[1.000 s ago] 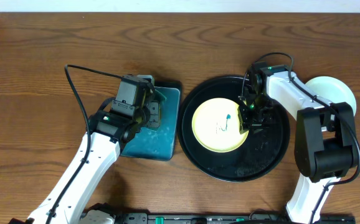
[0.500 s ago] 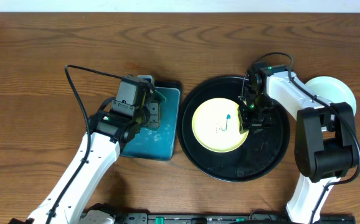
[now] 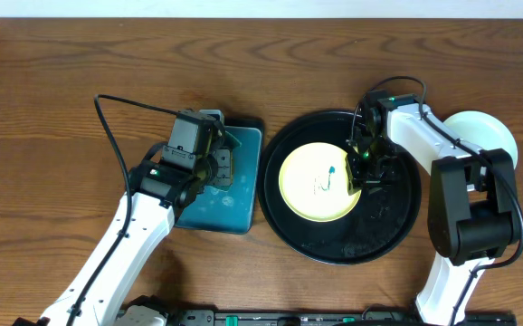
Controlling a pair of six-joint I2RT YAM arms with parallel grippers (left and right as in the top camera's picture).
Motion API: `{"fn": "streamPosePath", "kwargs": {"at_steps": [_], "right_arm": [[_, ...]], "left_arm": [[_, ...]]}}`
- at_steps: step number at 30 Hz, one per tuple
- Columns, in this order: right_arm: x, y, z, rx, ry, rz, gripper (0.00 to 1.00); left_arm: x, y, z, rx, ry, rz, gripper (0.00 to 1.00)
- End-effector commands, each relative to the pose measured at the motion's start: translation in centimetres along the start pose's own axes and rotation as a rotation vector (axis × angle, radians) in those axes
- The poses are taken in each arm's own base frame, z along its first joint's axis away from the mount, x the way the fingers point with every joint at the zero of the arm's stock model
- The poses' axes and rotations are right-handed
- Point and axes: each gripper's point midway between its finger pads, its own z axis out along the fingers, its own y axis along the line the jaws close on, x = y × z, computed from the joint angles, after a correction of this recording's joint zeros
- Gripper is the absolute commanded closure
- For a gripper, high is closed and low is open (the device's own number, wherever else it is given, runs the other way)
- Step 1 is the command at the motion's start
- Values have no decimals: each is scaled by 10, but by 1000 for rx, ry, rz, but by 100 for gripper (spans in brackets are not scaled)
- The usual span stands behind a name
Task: Clean dirty plates on tray and stack at the side
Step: 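Lift the sponge out of the teal tray with the left gripper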
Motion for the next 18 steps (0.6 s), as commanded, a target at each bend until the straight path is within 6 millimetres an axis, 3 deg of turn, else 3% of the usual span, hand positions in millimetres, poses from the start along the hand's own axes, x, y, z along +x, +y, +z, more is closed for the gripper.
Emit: {"fn": "streamPosePath", "kwargs": {"at_steps": [1,10,18], "right_arm": [[3,2,5,3,17,7,62],[2,2,5,3,17,7,62],[2,2,5,3,15,6,62]], "left_arm": [[-10,-2,-7,3,-36,16,93],[-10,-2,4,-1,-23,15,92],[11,7,43,-41,102,-15,92]]}}
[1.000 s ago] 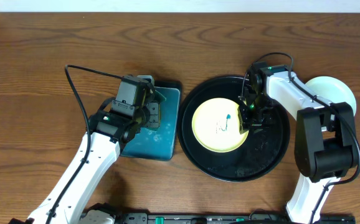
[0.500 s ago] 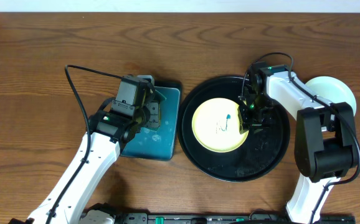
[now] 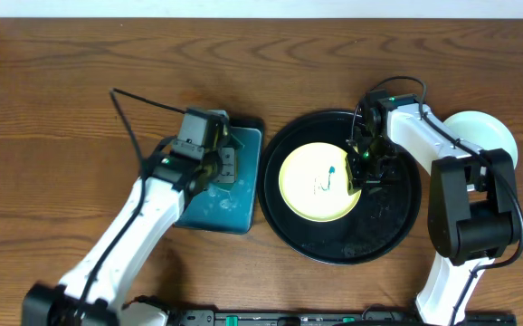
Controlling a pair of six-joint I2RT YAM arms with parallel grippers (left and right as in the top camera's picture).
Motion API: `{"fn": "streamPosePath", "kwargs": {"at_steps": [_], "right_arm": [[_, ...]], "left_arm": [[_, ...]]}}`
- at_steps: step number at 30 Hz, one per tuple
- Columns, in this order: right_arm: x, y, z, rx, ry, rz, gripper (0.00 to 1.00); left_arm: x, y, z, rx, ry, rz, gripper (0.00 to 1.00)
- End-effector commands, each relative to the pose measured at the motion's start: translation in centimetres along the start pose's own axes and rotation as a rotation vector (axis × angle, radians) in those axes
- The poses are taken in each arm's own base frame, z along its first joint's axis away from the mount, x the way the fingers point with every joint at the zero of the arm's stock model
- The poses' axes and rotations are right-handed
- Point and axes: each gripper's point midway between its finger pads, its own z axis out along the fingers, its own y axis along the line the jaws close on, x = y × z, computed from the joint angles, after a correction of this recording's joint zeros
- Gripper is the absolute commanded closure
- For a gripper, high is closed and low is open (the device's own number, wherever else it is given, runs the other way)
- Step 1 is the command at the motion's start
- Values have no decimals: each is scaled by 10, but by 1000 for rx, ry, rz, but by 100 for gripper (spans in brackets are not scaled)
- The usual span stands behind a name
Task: Clean dirty plates on tray and stack at the side
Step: 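Lift the sponge out of the teal tray with the left gripper, then carry the sponge with the left gripper onto the yellow plate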
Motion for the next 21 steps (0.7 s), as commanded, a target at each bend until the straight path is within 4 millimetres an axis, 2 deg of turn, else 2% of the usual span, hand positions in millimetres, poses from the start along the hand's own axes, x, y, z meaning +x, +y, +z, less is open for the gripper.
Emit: {"fn": "streamPosePath", "kwargs": {"at_steps": [1,5,9,17,21], "right_arm": [[2,2,5,2,16,7,62],[2,2,5,3,16,7,62],[2,2,5,3,16,7,62],[1,2,5,2,12,6,61],[1,2,5,2,12,6,61]], "left_arm": [[7,4,21,-29,63,-31,92],[29,13,44,-70,168,-105,92],[44,18,52,-99,232,-148,93],[41,16,48,-94,220,-148,93],[36,14,40,-84,199,-141,92]]}}
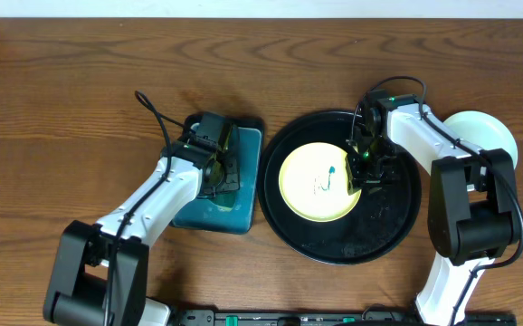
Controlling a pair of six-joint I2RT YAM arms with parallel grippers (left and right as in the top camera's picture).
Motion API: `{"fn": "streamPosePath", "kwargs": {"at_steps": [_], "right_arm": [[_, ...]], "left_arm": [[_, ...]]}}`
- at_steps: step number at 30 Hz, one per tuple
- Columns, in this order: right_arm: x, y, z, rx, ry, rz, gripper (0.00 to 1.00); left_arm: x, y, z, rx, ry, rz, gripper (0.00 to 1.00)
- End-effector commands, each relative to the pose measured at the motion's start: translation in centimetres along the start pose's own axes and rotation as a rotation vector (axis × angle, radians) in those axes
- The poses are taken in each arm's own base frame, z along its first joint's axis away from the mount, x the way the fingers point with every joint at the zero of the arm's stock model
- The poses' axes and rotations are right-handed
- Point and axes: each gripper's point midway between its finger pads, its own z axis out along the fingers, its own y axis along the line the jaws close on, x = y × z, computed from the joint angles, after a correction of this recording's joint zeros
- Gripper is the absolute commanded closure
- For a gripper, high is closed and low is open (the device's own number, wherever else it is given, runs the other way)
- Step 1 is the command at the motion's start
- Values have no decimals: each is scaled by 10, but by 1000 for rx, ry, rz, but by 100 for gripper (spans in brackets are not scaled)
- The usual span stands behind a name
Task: Clean dirty plates on tray and stack at the side
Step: 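Carry the sponge with the left gripper onto the yellow plate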
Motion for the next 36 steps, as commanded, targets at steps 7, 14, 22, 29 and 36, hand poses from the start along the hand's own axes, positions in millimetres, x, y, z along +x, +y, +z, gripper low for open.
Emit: {"fn": "streamPosePath", "kwargs": {"at_steps": [7,14,22,29,36], "right_arm": [[1,2,5,2,13,33,65],[2,17,8,2,8,43,99],[2,38,14,10,-1,-14,99],[0,45,15,10,-15,-10,98],[0,45,15,10,-15,-11,97]], "left_arm": [[-28,-26,-63,95,-107,47,93],[-35,-82,-80,273,-150,143,93],[-17,-129,-58,318,-115,200,93],[2,-158,-33,335,-55,160,93],[18,-173,-6,293,-20,82,93]]}}
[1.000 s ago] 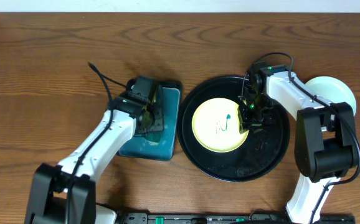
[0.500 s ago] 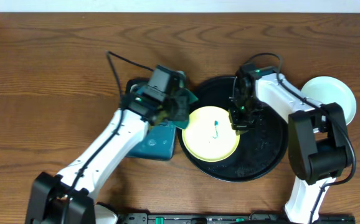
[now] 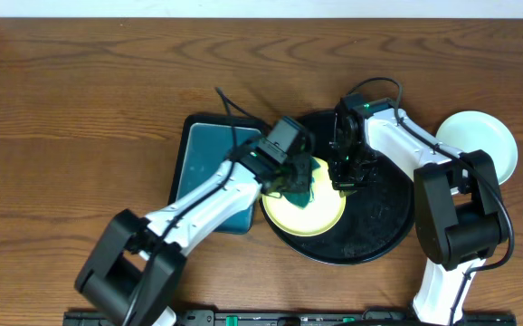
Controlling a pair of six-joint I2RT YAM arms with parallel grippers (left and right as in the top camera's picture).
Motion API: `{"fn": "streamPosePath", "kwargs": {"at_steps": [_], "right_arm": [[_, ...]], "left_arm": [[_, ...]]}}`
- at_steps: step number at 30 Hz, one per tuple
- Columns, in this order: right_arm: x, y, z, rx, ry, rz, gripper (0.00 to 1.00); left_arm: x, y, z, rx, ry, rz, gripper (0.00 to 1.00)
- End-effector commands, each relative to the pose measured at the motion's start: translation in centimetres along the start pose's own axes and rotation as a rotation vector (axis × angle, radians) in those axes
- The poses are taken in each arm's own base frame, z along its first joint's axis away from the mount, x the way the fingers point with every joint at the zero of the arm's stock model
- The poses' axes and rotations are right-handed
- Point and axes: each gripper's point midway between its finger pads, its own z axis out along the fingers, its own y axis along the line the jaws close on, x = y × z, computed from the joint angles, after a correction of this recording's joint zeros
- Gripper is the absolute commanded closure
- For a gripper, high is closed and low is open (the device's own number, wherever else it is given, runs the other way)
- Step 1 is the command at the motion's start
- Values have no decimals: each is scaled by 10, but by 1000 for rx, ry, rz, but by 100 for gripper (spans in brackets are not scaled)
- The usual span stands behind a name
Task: Clean dirty plates on tray and stack at the side
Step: 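Carry the sponge with the left gripper onto the yellow plate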
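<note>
A yellow plate (image 3: 323,214) lies on the left part of the round black tray (image 3: 379,217). My left gripper (image 3: 295,177) is over the plate, shut on a dark green sponge (image 3: 300,192) that rests on the plate's middle and hides the marks there. My right gripper (image 3: 344,175) sits at the plate's upper right rim and looks shut on it. A pale green plate (image 3: 484,145) lies alone at the right side of the table.
A teal rectangular basin (image 3: 203,172) holding water stands left of the black tray, with my left arm crossing its right edge. A black cable loops above the left wrist. The wooden table extends around both.
My left gripper has left the teal basin and is now over the yellow plate with the sponge on it. The right gripper and the plate stand a little further left.
My left gripper stayed in the teal basin with the green sponge through all three earlier moments, shifting slightly. The right gripper held still at the yellow plate's right rim, and blue-green marks showed on the plate. Now the sponge covers the plate's middle.
</note>
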Motion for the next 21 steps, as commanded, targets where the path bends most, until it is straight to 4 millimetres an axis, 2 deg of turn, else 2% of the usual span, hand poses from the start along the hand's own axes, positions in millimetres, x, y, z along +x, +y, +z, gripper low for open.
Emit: {"fn": "streamPosePath", "kwargs": {"at_steps": [1,7,12,21], "right_arm": [[2,11,6,-22,11,-3,97],[2,11,6,-22,11,-3,97],[2,11,6,-22,11,-3,97],[2,11,6,-22,11,-3,97]], "left_arm": [[2,-2,9,-37,-10,-92,92],[4,-4,23,-65,-29,-85,92],[2,6,29,-142,-68,-71,92],[5,10,47,-156,-54,-66,92]]}}
